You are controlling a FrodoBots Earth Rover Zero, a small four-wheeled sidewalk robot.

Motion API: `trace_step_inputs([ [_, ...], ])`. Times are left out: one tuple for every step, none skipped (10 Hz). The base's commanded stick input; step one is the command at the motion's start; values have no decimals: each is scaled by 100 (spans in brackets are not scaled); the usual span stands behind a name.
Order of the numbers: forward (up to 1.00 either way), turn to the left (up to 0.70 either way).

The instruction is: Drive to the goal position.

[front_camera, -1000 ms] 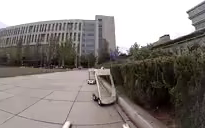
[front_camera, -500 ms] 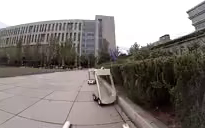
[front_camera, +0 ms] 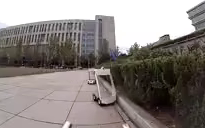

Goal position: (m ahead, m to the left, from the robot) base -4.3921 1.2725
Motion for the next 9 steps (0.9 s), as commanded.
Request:
trace_step_inputs([
  [6, 0],
  [6, 0],
  [6, 0],
  [6, 0],
  [6, 0],
  [6, 0],
  [6, 0],
  [6, 0],
  [6, 0],
])
